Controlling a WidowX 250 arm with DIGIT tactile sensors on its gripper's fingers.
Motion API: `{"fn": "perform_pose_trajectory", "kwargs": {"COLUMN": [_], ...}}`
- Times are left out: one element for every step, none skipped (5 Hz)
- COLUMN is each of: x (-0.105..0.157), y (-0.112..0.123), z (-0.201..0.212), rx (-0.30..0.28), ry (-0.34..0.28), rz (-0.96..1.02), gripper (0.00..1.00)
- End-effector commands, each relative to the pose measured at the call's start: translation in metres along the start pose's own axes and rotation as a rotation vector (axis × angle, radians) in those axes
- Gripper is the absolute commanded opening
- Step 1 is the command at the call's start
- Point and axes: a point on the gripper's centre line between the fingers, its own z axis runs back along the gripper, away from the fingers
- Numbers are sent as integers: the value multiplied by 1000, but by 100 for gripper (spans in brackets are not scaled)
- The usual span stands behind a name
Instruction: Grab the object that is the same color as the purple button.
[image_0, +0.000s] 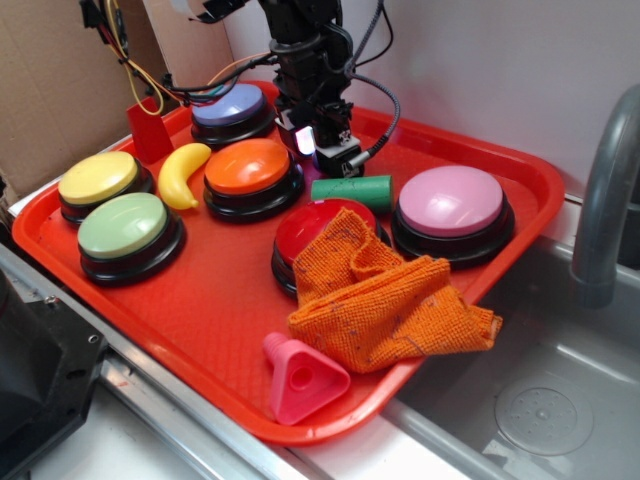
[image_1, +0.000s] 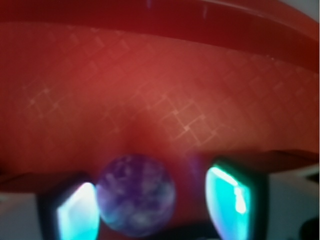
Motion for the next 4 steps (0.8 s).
{"fn": "perform_pose_trajectory", "kwargs": {"x": [8,7,1,-13], "y": [3,3,2,-7], "z": [28,53,100,139], "rx": [26,25,29,62], "ry": [-50,-60,-99,-116], "rz": [42,100,170,223], "gripper": [0,0,0,0]}}
